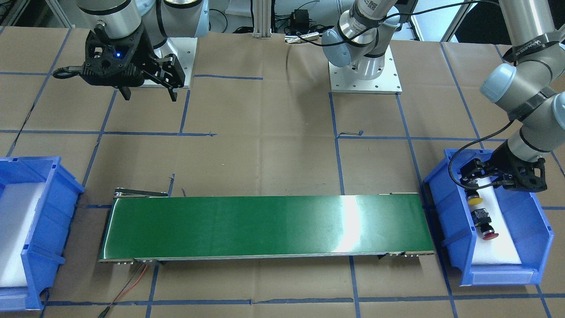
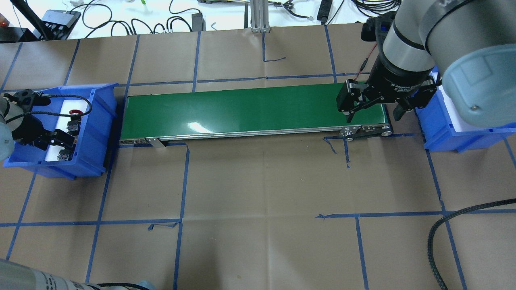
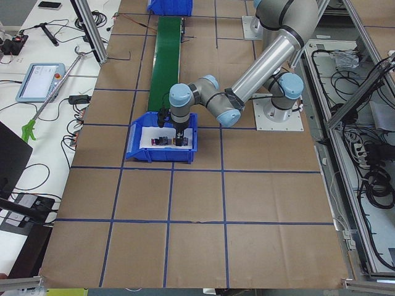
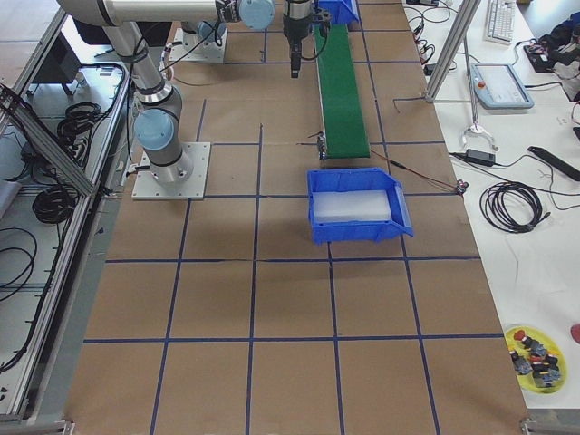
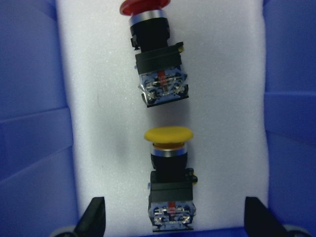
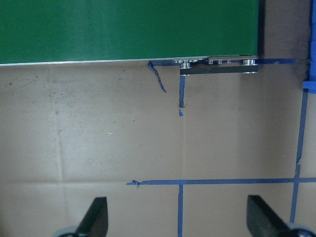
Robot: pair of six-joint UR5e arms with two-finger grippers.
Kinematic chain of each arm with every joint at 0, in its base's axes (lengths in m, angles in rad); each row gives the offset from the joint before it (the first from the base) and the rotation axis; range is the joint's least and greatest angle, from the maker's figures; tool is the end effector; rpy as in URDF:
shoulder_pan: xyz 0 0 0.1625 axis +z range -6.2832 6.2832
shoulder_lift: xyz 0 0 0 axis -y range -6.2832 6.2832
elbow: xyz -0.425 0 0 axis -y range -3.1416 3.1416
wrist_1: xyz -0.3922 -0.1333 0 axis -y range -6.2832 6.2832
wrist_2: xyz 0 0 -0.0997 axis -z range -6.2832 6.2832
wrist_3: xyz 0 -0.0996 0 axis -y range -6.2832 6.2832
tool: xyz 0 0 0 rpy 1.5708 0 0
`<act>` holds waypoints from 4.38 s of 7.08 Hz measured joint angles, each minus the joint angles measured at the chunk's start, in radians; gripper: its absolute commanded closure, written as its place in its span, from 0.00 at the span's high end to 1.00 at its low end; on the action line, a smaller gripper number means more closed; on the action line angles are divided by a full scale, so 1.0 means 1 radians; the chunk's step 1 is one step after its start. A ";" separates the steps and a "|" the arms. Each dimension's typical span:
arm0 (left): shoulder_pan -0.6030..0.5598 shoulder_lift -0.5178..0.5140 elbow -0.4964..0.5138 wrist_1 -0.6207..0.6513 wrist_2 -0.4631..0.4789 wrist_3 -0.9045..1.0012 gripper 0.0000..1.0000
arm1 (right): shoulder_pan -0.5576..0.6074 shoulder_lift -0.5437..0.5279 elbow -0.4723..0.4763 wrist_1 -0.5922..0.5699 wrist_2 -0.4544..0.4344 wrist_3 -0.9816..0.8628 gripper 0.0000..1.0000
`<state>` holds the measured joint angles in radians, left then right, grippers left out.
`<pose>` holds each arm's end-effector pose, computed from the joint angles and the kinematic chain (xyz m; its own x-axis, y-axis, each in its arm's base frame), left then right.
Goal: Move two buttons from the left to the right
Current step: 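Lower the left gripper into the bin onto the yellow-capped button, then close the left gripper on the yellow button and lift it, then carry the yellow button to the conveyor and release it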
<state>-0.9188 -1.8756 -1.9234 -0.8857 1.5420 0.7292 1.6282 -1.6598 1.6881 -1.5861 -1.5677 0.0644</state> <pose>0.2197 -0.5122 0.2315 -0.9970 0.0776 0.0030 0.0774 0.9962 -0.0398 0.1594 -0.4443 0.4738 -1.0000 0.0070 -0.0023 0.0070 0.9999 0.0132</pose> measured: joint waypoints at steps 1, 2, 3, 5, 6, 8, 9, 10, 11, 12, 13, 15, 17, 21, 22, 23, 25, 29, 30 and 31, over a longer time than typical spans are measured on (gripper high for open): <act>-0.001 -0.014 -0.020 0.043 0.000 0.000 0.99 | 0.000 0.001 0.002 0.000 0.000 0.000 1.00; -0.001 -0.024 -0.038 0.077 0.000 0.000 0.99 | 0.000 0.001 0.003 -0.002 0.000 0.000 1.00; -0.001 -0.030 -0.047 0.092 0.000 -0.001 0.96 | 0.000 0.001 0.003 -0.002 0.000 0.000 1.00; -0.002 -0.032 -0.051 0.099 0.000 -0.001 0.38 | -0.001 0.002 0.002 -0.005 0.000 0.000 1.00; -0.002 -0.029 -0.051 0.098 0.004 -0.007 0.19 | -0.001 0.001 0.002 -0.006 0.001 0.000 1.00; -0.001 -0.021 -0.047 0.088 0.007 -0.036 0.08 | 0.000 0.000 0.001 -0.006 0.001 0.000 1.00; -0.001 -0.017 -0.041 0.085 0.006 -0.043 0.08 | 0.000 0.000 0.001 -0.006 0.002 0.000 1.00; 0.000 -0.008 -0.030 0.079 0.006 -0.045 0.08 | 0.000 0.000 0.000 -0.006 0.002 0.001 1.00; 0.000 0.010 -0.005 0.048 0.006 -0.045 0.08 | 0.000 0.000 -0.002 -0.006 0.002 0.000 1.00; -0.001 0.036 0.041 -0.032 0.006 -0.045 0.09 | 0.000 0.000 -0.003 -0.006 0.002 0.000 1.00; -0.003 0.065 0.104 -0.145 0.007 -0.045 0.09 | 0.001 0.000 -0.004 -0.007 0.002 0.000 1.00; -0.017 0.104 0.271 -0.407 0.008 -0.070 0.09 | 0.001 0.001 -0.003 -0.008 0.002 0.001 1.00; -0.084 0.108 0.403 -0.565 0.010 -0.141 0.09 | 0.001 0.001 -0.003 -0.007 0.002 0.001 1.00; -0.383 0.096 0.423 -0.578 0.058 -0.459 0.10 | 0.001 0.002 0.000 -0.009 0.002 0.002 1.00; -0.461 0.085 0.408 -0.570 0.066 -0.527 0.11 | 0.001 0.002 0.001 -0.009 0.002 0.002 1.00; -0.511 0.063 0.382 -0.542 0.067 -0.565 0.11 | 0.001 0.002 0.001 -0.009 0.002 0.002 1.00; -0.542 0.000 0.312 -0.380 0.066 -0.575 0.11 | 0.001 0.002 0.002 -0.009 0.001 0.002 1.00; -0.546 -0.081 0.247 -0.209 0.061 -0.558 0.15 | 0.001 0.003 0.004 -0.011 0.000 0.002 1.00; -0.546 -0.093 0.246 -0.206 0.058 -0.558 0.23 | 0.001 0.003 0.004 -0.011 0.000 0.002 1.00; -0.547 -0.104 0.247 -0.204 0.057 -0.558 0.78 | 0.001 0.003 0.004 -0.011 0.000 0.001 1.00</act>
<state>-1.4658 -1.9791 -1.6766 -1.0900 1.5991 0.1711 1.6291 -1.6568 1.6920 -1.5972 -1.5677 0.0657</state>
